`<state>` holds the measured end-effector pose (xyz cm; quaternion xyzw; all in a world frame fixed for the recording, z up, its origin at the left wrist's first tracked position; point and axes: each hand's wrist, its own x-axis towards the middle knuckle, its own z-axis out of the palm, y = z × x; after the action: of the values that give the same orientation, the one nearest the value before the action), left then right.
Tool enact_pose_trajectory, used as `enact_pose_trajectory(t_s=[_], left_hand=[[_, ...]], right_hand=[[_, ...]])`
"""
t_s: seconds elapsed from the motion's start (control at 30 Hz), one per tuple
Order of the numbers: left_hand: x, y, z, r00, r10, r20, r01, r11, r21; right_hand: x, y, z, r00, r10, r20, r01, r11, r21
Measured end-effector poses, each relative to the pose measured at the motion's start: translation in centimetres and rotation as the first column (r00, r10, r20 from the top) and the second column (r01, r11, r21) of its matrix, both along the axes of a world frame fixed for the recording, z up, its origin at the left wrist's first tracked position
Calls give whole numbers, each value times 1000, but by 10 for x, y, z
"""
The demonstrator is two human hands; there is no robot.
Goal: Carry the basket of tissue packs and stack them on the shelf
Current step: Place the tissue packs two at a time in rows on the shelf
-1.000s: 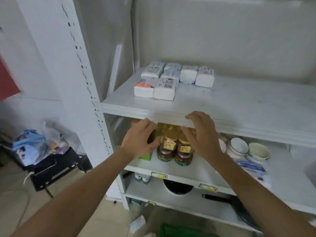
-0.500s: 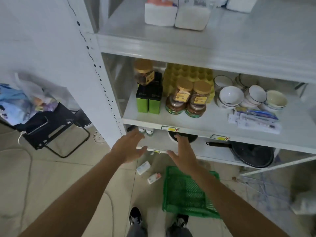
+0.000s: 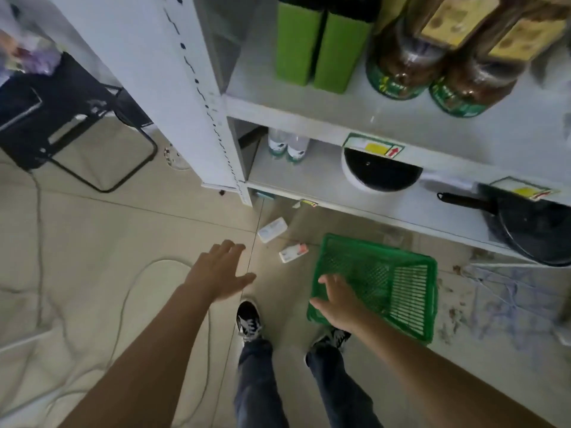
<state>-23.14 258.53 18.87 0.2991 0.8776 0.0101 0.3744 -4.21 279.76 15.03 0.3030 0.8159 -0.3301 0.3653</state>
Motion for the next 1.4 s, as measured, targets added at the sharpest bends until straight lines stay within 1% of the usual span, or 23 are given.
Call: enact_pose_trajectory(t_s=[0.07, 0.23, 0.33, 0.43, 0.5, 0.6, 0.67, 0.77, 0.8, 0.83, 0.9, 0.97, 1.03, 1.13, 1.23, 1.3, 1.4], left_hand=[[-5, 1, -36, 1000, 28, 14, -28, 1000, 2], [-15, 8, -141, 980, 172, 99, -173, 985, 5], [-19, 15, -208, 956, 255, 147, -260, 965, 16], [-22, 20, -272, 933, 303, 194, -311, 950, 10], [-24, 22, -316, 922, 322, 216, -328, 945, -6], [-28, 25, -376, 884, 392, 254, -404, 915, -7], [-27, 31, -408, 850, 448, 278, -469, 883, 10], [-28, 38, -457, 793, 540, 282, -572, 819, 41], [-30, 43, -470, 768, 574, 286, -610, 790, 52], [-32, 47, -480, 745, 604, 283, -642, 764, 60], [-40, 56, -504, 723, 645, 248, -680, 727, 95], [-49, 66, -519, 724, 657, 209, -688, 711, 150], [-56, 77, -530, 758, 627, 183, -653, 725, 221], [-61, 95, -547, 816, 560, 145, -577, 773, 264], [-51, 112, -558, 829, 552, 94, -554, 784, 280], [-39, 116, -559, 833, 553, -25, -521, 799, 301], [-10, 104, -557, 859, 442, -258, -378, 888, 262]], right_hand=[[-4, -7, -36, 999, -31, 30, 32, 999, -36], [-14, -30, -136, 994, -93, 58, 99, 988, -122], [-21, -38, -199, 972, -209, 104, 224, 959, -172], [-34, -37, -256, 916, -375, 142, 396, 902, -170], [-45, -31, -292, 864, -481, 152, 501, 853, -149], [-64, -19, -350, 779, -604, 168, 624, 772, -119], [-70, -11, -384, 760, -640, 113, 649, 758, -75], [-79, -9, -432, 814, -577, -70, 581, 812, 64], [-82, -10, -444, 805, -584, -107, 593, 799, 102], [-85, -11, -453, 766, -629, -131, 642, 759, 109], [-94, -13, -470, 604, -787, -126, 797, 601, 63], [-102, -14, -482, 449, -891, -60, 893, 449, 24], [-105, -11, -494, 365, -931, 24, 931, 365, 4], [-105, -6, -504, 308, -949, 61, 951, 308, -17], [-100, 0, -510, 279, -956, 86, 959, 273, -72], [-95, 4, -512, 256, -964, 75, 964, 249, -89], [-87, 9, -507, 244, -968, 56, 969, 242, -47]])
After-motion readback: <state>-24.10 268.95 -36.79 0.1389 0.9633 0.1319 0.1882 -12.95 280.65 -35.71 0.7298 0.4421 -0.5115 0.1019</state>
